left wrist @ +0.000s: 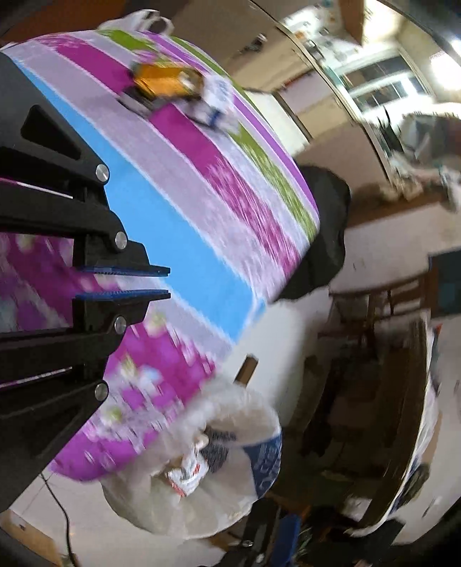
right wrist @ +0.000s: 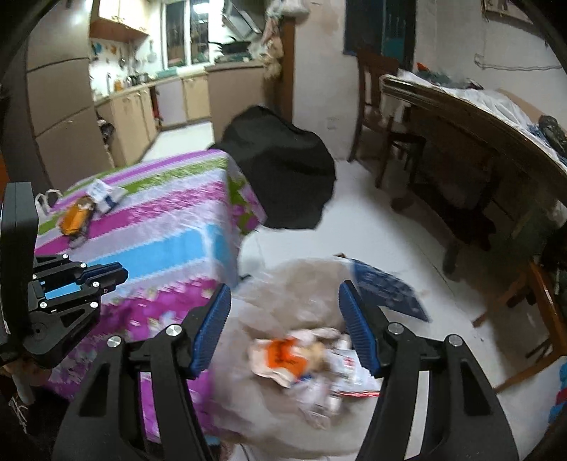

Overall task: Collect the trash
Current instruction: 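Return both tools to the table toward the green scrubber and yellow box, then grasp the green scrubber with left tool while right tool grasps the yellow cigarette box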

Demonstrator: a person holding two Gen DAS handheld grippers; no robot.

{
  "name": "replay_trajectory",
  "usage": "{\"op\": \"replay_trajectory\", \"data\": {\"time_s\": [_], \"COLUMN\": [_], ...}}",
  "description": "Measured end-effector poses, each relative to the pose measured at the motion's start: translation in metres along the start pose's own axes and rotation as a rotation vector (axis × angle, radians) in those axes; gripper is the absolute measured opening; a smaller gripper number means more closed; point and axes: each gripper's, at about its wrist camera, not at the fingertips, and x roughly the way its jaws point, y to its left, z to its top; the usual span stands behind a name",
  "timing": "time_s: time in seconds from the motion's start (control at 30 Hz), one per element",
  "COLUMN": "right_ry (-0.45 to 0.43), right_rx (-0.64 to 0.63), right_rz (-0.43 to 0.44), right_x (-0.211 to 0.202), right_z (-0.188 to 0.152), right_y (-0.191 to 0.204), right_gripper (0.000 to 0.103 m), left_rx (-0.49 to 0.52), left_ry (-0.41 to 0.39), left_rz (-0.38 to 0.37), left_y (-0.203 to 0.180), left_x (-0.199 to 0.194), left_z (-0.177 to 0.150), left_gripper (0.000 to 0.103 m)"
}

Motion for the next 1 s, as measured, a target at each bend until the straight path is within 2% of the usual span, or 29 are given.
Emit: {"op": "replay_trajectory", "data": {"time_s": [0.17, 0.3, 0.5, 0.6, 0.67, 0.83, 1.0], "right_ry": [0.015, 0.039, 0.052, 0.041, 0.034, 0.007, 0.030], "right_rx": [0.000, -0.018, -0.066, -0.136, -0.182, -0.263, -0.313], "right_rz": [0.094, 0.153, 0.233, 0.285, 0.326, 0.391, 0.451], "right_x": [0.014, 0.027, 0.042, 0.049, 0.053, 0.063, 0.088], "right_z": [-0.003, -0.002, 0.011, 0.022, 0.030, 0.048, 0.065], "right_y": [0.039, 0.075, 0.126, 0.168, 0.196, 0.250, 0.299], "right_gripper": [0.056, 0.055, 0.054, 0.054, 0.054, 0.054, 0.055], "left_rx": [-0.106, -0.197, -0.283, -0.313, -0.344, -0.446, -0.555], "left_ry": [0.007, 0.025, 0.023, 0.019, 0.019, 0.048, 0.068], "left_rz": [0.051, 0.100, 0.231, 0.299, 0.329, 0.369, 0.366], "left_y": [0.056, 0.103, 0.155, 0.178, 0.198, 0.249, 0.287], "left_x": [-0.013, -0.022, -0.041, -0.049, -0.054, -0.059, -0.057], "left_z": [-0.032, -0.060, -0.090, -0.102, -0.112, -0.139, -0.156], "left_gripper": [0.020, 0.022, 0.023, 0.024, 0.029, 0.030, 0.030]}}
